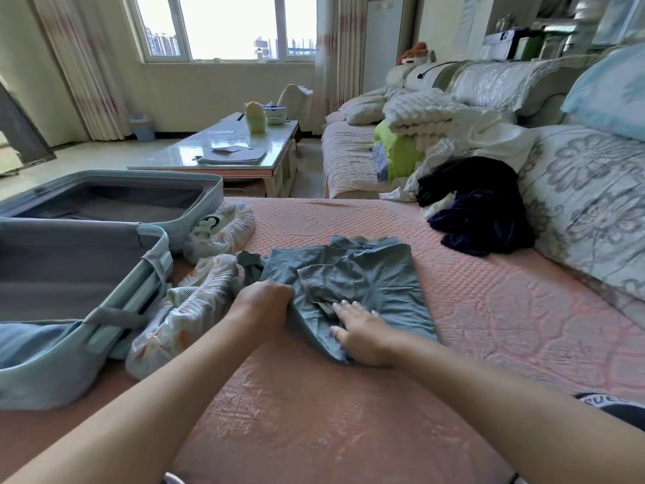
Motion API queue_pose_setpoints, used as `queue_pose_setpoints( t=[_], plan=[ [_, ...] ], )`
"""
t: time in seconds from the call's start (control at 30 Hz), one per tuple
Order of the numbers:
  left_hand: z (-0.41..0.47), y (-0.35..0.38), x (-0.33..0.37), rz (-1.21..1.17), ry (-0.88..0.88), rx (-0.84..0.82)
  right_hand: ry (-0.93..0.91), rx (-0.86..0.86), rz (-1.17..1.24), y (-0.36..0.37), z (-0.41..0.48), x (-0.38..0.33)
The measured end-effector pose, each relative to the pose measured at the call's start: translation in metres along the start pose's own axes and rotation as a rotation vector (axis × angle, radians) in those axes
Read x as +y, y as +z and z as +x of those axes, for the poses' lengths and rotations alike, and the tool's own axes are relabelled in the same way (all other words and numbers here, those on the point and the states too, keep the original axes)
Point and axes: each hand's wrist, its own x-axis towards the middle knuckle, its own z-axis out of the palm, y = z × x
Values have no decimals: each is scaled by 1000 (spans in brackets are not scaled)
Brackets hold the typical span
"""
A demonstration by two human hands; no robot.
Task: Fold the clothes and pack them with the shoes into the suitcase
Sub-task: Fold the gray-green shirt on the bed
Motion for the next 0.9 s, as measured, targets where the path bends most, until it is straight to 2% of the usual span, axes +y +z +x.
queue_pose_setpoints(
  t=[0.1,0.23,0.3,0.37,0.43,0.5,0.53,0.63,0.73,0.83,0.9],
  plan=[
    [22,-9,18,-199,66,34,-43,94,207,-41,-11,20],
    [49,-13,57,-518,344,255,0,260,241,-79,-23,53],
    [53,-18,85,-618,453,290,18,316,301,-88,-23,71],
    [53,-18,110,-686,507,201,38,322,330,-91,-20,86],
    [52,-12,127,-649,552,28,67,299,295,-90,-17,96],
    [54,-2,130,-606,563,-95,111,258,250,-87,-12,101],
    [56,-1,127,-618,534,-101,144,239,242,-86,-8,102],
    [69,-3,104,-716,350,7,214,247,162,-86,5,101],
    [78,-8,74,-545,208,81,118,315,-22,-82,14,93],
    [82,-5,55,-233,213,-92,-82,217,-62,-75,16,77],
    [83,-1,49,-75,213,-211,-133,162,-133,-68,17,67]
  ],
)
